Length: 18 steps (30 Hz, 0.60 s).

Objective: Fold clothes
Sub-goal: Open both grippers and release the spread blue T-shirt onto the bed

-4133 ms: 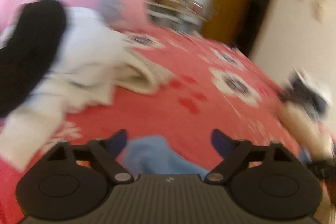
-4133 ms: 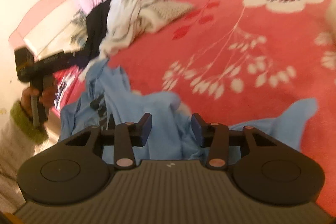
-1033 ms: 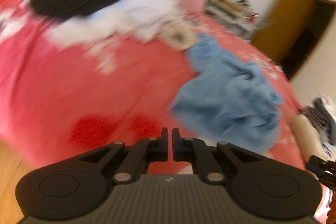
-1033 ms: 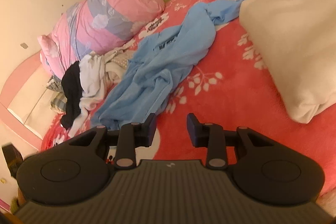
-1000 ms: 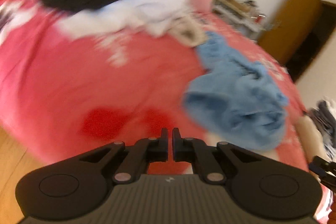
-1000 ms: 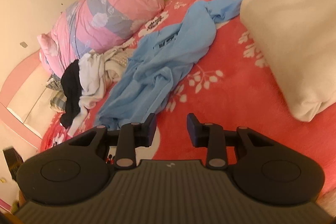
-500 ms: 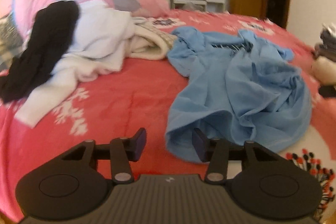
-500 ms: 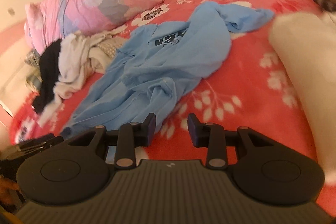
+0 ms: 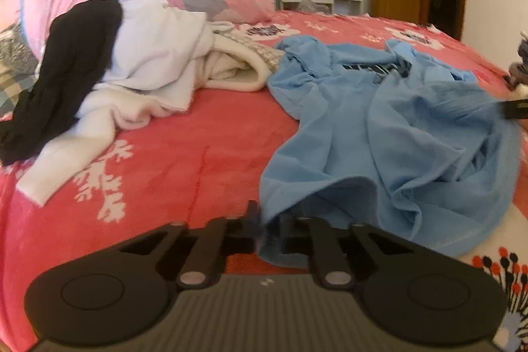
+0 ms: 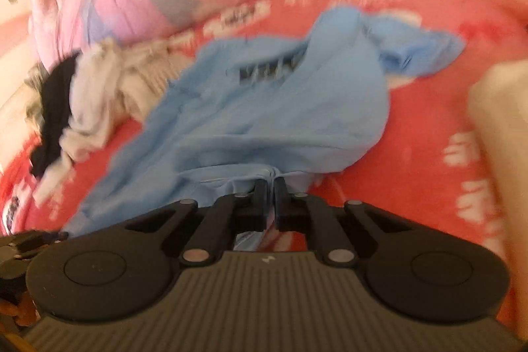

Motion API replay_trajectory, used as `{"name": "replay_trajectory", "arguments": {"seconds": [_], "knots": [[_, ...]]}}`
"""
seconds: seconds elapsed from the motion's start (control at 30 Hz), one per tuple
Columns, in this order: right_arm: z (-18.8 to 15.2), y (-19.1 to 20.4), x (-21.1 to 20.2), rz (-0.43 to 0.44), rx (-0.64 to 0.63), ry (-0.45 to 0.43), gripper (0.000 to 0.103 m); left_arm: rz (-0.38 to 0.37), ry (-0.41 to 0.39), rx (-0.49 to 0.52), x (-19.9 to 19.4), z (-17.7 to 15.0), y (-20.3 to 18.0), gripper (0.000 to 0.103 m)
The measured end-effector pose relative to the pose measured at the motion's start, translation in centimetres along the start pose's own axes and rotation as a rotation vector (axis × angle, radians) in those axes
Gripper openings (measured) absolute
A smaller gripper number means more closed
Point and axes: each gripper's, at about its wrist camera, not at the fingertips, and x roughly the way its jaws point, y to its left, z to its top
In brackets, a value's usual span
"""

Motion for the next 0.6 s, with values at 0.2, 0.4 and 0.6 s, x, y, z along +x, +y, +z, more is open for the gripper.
{"name": "replay_trajectory", "arguments": {"seconds": [0.2,0.4,0.6], "knots": [[-6.5,-1.5,-10.8,-0.119,0.14,-0.126,0.002,-0.009,-0.013,-0.022,-0.4,-0.4,0.5,0.009],[-11.9,-2.4,-13.5,-0.34,0.09,-0.053,0.005,-0.006,-0.017,-0.01,-0.5,-0.5,0.4,0.009],[-7.8,2.4,-11.4,-0.245,-0.282,-0.108,0.012,-0.002,-0.025,-0.008,-0.4,-0.5,0.5,0.009]]}}
